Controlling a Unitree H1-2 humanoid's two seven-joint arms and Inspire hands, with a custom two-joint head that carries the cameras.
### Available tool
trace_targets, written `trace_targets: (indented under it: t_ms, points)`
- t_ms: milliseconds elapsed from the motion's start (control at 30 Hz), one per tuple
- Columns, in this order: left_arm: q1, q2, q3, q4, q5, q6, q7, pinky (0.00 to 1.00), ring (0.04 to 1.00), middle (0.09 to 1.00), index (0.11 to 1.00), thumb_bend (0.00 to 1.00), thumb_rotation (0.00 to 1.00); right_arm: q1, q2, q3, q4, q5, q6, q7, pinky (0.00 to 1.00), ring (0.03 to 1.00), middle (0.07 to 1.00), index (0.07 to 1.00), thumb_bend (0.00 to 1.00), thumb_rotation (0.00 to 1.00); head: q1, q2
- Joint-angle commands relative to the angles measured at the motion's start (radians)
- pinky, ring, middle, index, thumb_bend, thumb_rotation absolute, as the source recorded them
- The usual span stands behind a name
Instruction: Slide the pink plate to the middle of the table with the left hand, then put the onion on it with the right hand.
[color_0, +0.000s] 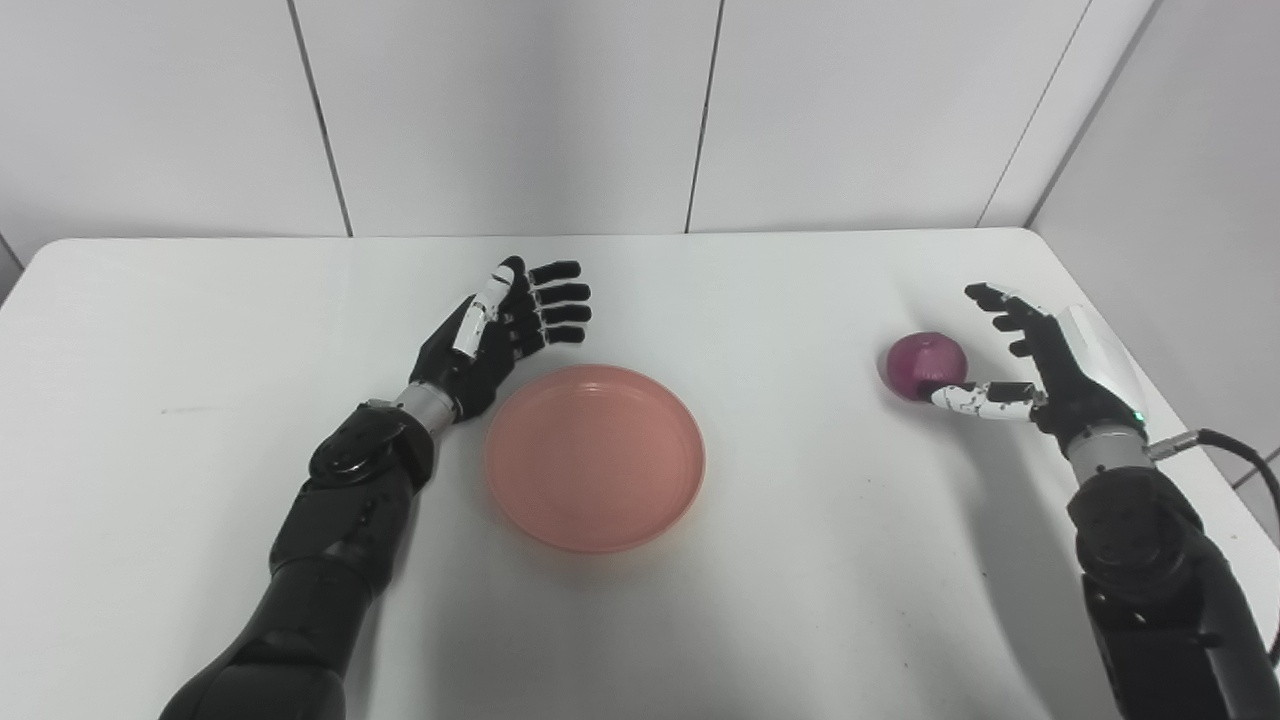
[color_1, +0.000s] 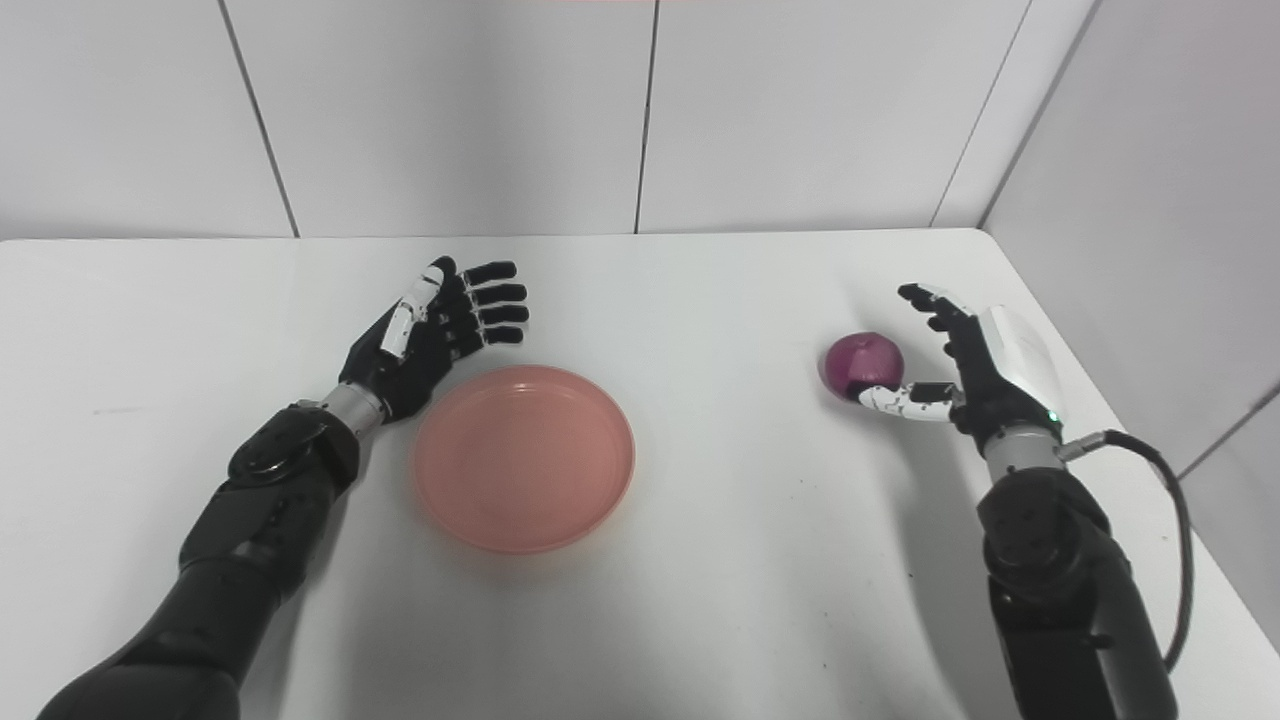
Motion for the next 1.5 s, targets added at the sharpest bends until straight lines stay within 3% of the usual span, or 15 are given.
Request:
trace_targets:
  t_ms: [0, 533, 1467]
  points:
    - [-0.006, 0.011, -0.003, -0.006, 0.008, 0.017, 0.000, 0.68, 0.713, 0.719, 0.701, 0.36, 1.00, -0.044, -0.040, 0.000, -0.001, 0.002, -0.038, -0.028, 0.74, 0.818, 0.838, 0.839, 0.99, 0.24, 0.001, 0.001]
    - [0.002, 0.002, -0.007, -0.017, 0.008, 0.016, 0.010, 0.67, 0.703, 0.711, 0.691, 0.36, 1.00, -0.092, -0.073, 0.046, 0.121, 0.043, -0.073, -0.040, 0.72, 0.808, 0.838, 0.830, 1.00, 0.22, 0.001, -0.003]
    - [0.008, -0.003, -0.011, -0.015, 0.006, 0.013, 0.013, 0.68, 0.704, 0.711, 0.690, 0.35, 1.00, -0.188, -0.109, 0.127, 0.256, 0.067, -0.051, -0.026, 0.74, 0.826, 0.852, 0.841, 1.00, 0.27, 0.003, -0.010]
